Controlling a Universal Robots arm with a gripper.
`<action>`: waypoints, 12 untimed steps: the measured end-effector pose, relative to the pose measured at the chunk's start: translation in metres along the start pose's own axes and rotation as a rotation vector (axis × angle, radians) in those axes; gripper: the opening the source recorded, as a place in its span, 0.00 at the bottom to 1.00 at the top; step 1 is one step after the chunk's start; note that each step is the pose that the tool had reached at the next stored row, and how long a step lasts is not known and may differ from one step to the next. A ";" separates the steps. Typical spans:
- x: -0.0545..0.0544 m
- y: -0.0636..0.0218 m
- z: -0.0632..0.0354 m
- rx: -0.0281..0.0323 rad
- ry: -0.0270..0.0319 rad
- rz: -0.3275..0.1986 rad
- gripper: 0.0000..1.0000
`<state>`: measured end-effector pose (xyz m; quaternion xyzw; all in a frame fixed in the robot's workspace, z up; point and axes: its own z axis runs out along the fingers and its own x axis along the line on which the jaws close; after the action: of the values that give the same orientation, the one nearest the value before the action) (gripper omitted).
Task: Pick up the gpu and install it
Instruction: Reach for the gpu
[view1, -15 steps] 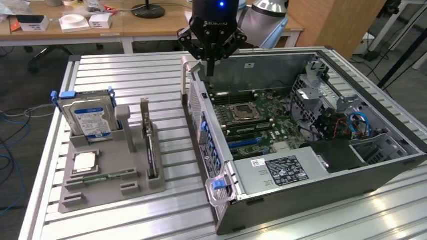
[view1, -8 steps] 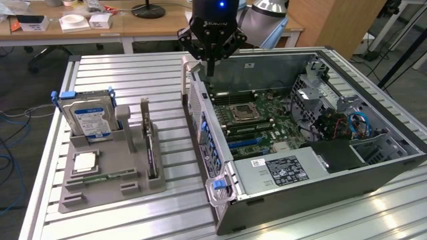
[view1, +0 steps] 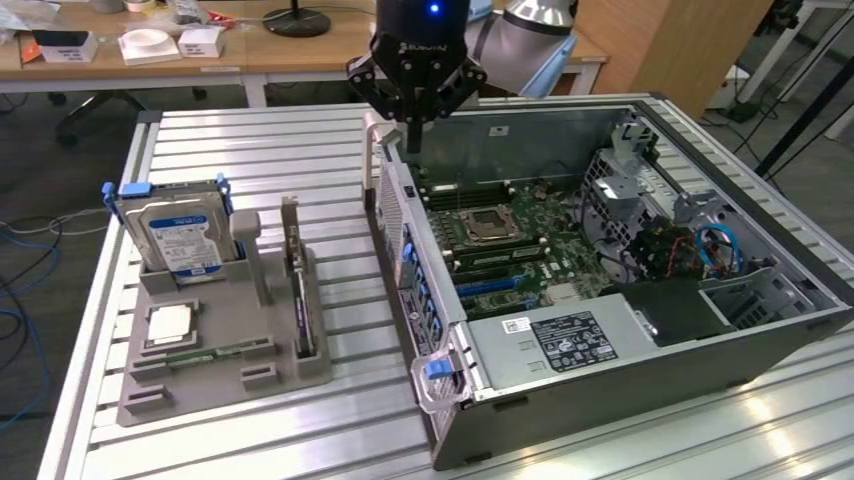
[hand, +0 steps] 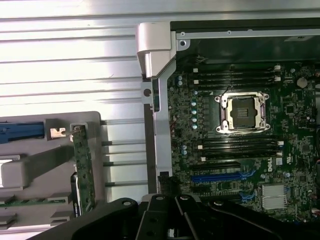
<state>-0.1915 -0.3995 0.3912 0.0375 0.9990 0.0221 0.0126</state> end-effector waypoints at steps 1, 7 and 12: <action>0.001 -0.0001 0.0000 0.0000 0.0000 0.000 0.11; 0.008 -0.0006 -0.0001 0.0000 0.0000 0.000 0.11; 0.012 -0.0009 -0.0002 0.0000 0.0000 0.000 0.11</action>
<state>-0.2034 -0.3995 0.3911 0.0376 0.9990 0.0221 0.0126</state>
